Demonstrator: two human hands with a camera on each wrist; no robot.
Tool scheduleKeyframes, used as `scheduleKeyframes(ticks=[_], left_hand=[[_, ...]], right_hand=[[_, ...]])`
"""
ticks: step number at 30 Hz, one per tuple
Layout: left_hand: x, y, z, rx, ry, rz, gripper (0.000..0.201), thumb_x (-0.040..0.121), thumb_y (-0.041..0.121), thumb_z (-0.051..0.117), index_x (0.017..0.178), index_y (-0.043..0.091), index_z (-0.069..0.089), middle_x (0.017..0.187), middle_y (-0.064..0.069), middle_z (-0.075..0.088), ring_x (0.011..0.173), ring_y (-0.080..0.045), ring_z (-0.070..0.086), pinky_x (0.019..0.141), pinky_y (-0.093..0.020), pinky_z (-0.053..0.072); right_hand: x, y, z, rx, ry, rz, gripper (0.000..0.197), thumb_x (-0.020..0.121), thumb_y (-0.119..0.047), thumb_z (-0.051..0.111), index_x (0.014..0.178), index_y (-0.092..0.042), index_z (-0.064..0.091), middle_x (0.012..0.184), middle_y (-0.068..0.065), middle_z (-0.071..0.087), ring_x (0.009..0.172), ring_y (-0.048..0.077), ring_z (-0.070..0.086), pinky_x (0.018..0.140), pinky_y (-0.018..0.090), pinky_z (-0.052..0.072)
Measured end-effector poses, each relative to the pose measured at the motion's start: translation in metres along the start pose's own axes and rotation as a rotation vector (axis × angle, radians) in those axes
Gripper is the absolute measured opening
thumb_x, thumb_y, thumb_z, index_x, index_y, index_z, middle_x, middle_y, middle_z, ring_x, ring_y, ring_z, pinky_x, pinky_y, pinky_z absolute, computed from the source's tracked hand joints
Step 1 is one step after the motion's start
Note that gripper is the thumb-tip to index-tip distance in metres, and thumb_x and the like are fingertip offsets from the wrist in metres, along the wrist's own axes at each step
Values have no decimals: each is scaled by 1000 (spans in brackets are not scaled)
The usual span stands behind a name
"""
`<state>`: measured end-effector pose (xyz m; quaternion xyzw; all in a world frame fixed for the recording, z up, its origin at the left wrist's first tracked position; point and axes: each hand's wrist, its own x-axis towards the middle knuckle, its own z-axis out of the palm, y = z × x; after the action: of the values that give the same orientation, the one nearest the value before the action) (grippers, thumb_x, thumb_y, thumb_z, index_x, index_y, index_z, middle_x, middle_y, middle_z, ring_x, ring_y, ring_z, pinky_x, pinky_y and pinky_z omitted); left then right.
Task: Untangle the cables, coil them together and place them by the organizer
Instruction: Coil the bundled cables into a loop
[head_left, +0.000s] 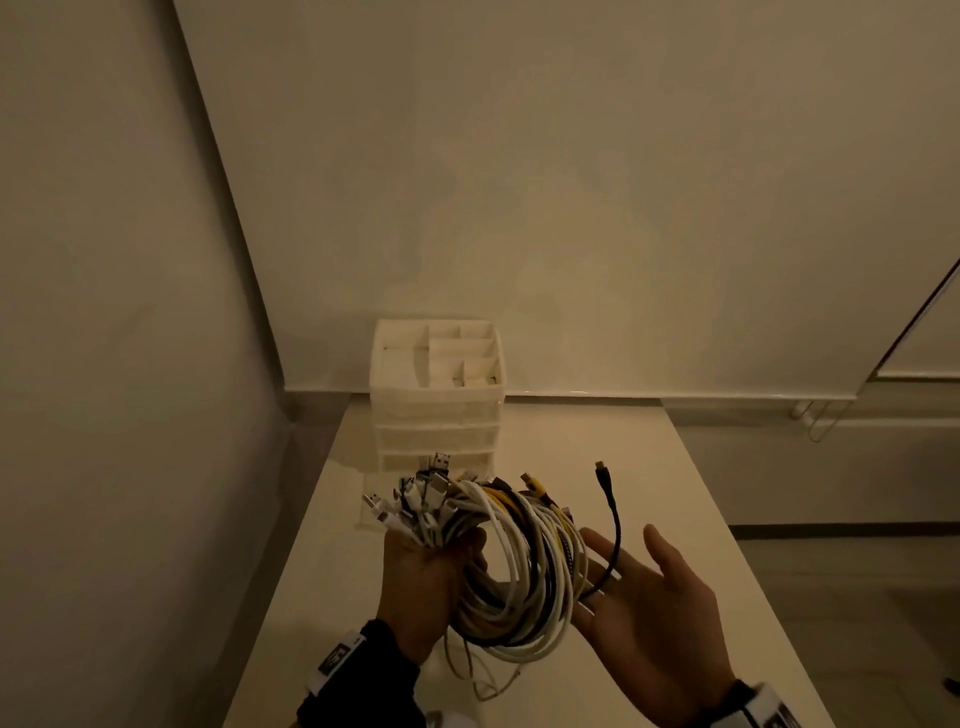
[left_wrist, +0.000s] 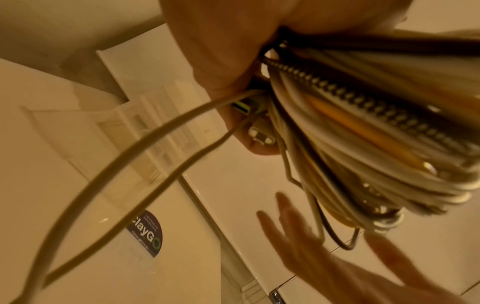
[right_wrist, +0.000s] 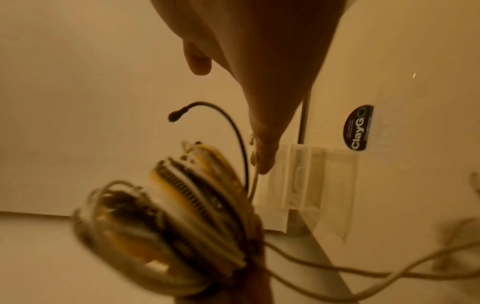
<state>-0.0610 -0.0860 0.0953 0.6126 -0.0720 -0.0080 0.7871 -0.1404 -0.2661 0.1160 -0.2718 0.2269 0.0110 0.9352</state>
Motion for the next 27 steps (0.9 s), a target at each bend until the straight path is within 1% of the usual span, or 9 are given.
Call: scheduleKeyframes(ticks=[3,6,8,10,13,15,18,22,27], left_hand=[[-3,-6,2,103,46,-42,24,79,-20,62,77,3,70,61,-19,66,54,-24,64,53,-31,55],[-8,-8,6,201,31,-61,13,80,-14,64,83,-2,69,58,-17,66,51,-21,62,51,-29,53],[-10,-7,9,282,0,-31,17,81,-11,65,75,4,71,58,-13,67,54,-21,62,54,-31,51],[-12,-3,9,368,-35,17,16,81,-8,65,75,5,71,57,-9,66,58,-18,61,59,-34,50],[-14,9,9,509,-107,174,14,80,-7,67,87,4,72,69,10,69,73,8,63,68,-4,42],[-13,19,8,509,-154,202,20,80,-4,69,95,9,72,80,15,71,84,14,61,73,1,39],[-7,24,3,467,-218,198,24,76,11,73,100,13,72,89,16,74,90,5,65,77,-6,44],[-2,25,0,464,-246,221,34,73,20,73,106,16,68,101,6,72,99,-5,66,84,-18,49],[10,30,1,690,-321,307,25,80,40,67,103,31,70,98,14,71,95,-4,65,82,-31,53]], right_hand=[[-4,4,19,-303,-29,-62,60,83,-46,59,118,3,60,101,18,65,91,29,58,83,39,46],[2,3,31,-796,-46,-166,47,101,-43,33,100,-17,73,88,1,76,77,14,69,75,26,53],[4,-1,36,-936,-78,-172,46,103,-37,35,103,-11,72,88,5,75,75,17,67,78,32,54],[6,-3,39,-969,-100,-215,38,102,-28,44,105,-1,70,83,16,69,65,17,61,65,29,52],[8,-1,37,-987,-120,-338,22,97,-8,52,94,-2,74,70,9,67,52,8,57,55,20,49],[7,-1,37,-1126,-188,-437,21,93,0,56,93,-12,73,67,-7,69,55,0,59,58,14,47],[10,-2,38,-1262,-234,-478,24,91,0,60,101,-19,72,72,-20,71,65,-3,64,64,14,48],[17,-8,45,-1205,-229,-332,23,95,-3,55,101,-13,75,65,-10,68,56,0,60,59,16,47],[16,-10,52,-939,-164,-104,27,97,-13,52,87,0,74,66,13,56,49,16,51,52,26,46]])
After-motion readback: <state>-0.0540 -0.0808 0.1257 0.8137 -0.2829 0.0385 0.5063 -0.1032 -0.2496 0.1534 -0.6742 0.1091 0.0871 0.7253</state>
